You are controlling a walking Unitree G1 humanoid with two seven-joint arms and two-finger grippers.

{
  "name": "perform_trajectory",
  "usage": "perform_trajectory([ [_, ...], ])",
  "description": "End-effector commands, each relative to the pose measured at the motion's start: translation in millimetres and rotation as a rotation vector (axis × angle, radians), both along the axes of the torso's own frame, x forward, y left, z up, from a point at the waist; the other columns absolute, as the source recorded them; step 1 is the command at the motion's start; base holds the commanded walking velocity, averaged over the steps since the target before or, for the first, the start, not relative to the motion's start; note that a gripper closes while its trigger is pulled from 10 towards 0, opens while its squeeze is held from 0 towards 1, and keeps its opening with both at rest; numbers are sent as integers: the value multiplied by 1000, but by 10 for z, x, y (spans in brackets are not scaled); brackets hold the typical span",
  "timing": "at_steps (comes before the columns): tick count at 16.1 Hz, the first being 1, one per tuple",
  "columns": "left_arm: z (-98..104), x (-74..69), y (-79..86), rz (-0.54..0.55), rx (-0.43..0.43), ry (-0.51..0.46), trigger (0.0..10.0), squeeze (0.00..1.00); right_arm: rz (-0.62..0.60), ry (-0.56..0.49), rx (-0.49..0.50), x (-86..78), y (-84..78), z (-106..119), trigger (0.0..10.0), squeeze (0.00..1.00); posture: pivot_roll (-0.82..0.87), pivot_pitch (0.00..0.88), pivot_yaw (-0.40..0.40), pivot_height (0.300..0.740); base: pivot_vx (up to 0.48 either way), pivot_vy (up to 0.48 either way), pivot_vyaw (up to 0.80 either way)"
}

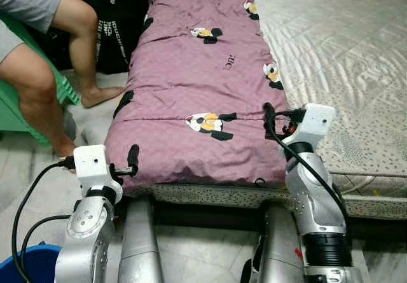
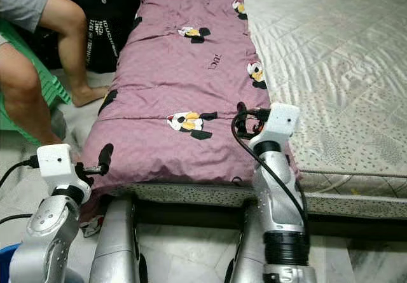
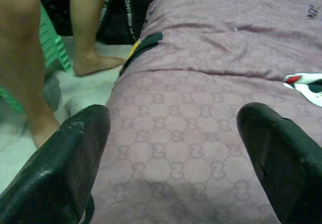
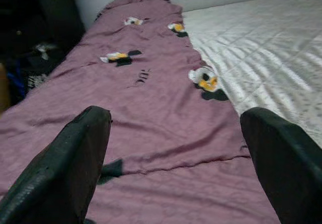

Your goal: Clean up the room

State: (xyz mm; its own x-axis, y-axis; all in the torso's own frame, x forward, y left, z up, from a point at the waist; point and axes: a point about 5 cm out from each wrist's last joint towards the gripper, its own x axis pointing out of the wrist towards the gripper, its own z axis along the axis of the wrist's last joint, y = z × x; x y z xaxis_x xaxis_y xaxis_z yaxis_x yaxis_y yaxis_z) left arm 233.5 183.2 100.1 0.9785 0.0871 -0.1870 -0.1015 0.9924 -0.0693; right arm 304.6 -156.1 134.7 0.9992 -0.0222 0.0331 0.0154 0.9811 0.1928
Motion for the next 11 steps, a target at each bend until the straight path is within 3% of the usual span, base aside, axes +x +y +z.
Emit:
perform_trajectory([
  [1,-10,26,13,6,-1,-12,10000,0,36,-32,13,27,66,84,10000,67,-12,0,22,536,0,0,0],
  [2,-20,32,5,4,-3,-11,10000,0,36,-32,15,42,64,94,10000,0,-14,0,24,541,0,0,0],
  [7,-42,108,-92,-30,-19,-22,10000,0,25,-53,13,158,-21,218,10000,0,-39,0,30,616,0,0,0],
  [11,-64,111,-94,-39,-8,-8,10000,0,32,-41,11,149,-19,189,10000,0,-38,0,28,661,0,0,0],
])
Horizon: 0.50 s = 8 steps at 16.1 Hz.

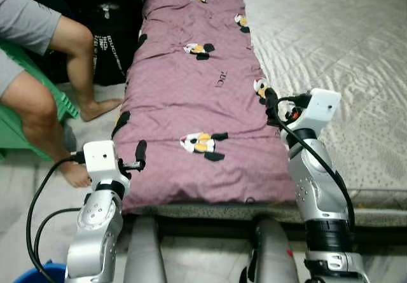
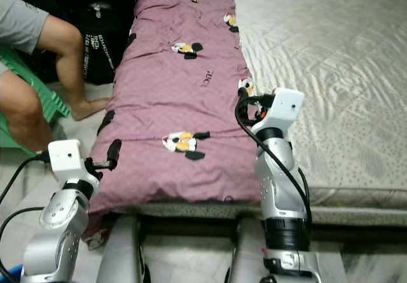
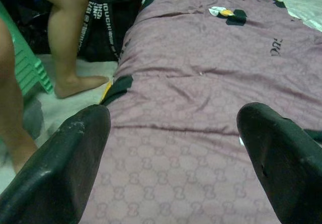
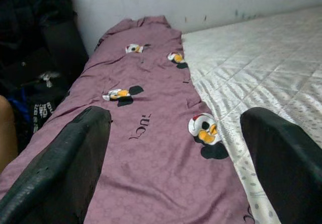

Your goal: Clean up the room

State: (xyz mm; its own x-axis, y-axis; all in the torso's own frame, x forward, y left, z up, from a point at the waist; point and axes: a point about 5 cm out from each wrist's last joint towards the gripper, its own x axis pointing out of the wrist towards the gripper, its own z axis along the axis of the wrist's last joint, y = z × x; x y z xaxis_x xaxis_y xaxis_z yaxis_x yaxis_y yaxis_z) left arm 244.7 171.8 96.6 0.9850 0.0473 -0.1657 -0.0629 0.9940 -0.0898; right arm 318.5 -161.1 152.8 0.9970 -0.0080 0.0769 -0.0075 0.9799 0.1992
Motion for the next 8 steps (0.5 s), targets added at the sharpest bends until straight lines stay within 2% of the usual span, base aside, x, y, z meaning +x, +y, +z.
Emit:
perform_trajectory([
  [1,-45,-12,14,0,8,18,10000,0,17,10,4,-5,38,-14,10000,0,-39,0,31,676,0,0,0],
  [5,-84,-21,-134,-42,7,28,10000,0,18,18,6,-3,51,-35,10000,0,-44,0,40,726,0,0,0],
  [8,-75,-1,-122,-44,10,25,10000,0,12,15,3,7,31,-20,10000,0,-46,0,39,740,0,0,0],
])
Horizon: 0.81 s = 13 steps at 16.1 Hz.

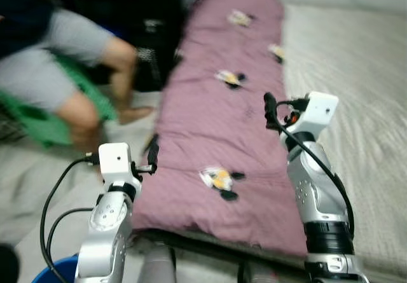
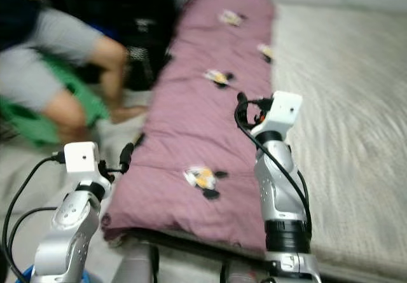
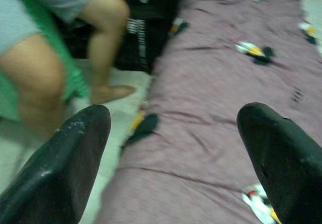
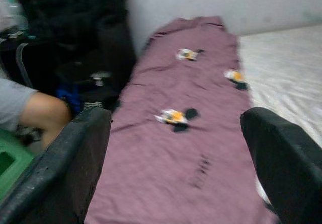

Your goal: Clean up the room

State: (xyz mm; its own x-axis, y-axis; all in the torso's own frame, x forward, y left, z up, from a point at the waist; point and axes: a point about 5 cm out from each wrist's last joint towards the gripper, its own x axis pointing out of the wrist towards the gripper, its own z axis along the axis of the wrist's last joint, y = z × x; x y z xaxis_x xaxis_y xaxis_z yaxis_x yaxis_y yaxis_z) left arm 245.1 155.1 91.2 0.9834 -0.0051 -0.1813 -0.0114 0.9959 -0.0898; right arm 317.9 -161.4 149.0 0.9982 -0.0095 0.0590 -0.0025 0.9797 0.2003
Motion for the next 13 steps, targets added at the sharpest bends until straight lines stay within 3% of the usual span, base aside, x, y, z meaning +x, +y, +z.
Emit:
perform_trajectory([
  [1,-31,-9,59,14,14,13,10000,0,13,-2,-1,9,29,15,10000,0,-47,0,40,740,0,0,0],
  [8,-20,-6,62,35,41,12,10000,0,23,18,-9,-8,42,-32,10000,0,-35,0,23,740,0,0,0],
  [13,-27,-26,66,34,46,11,10000,0,-47,80,17,-19,-28,-137,10000,0,-34,0,20,740,0,0,0],
])
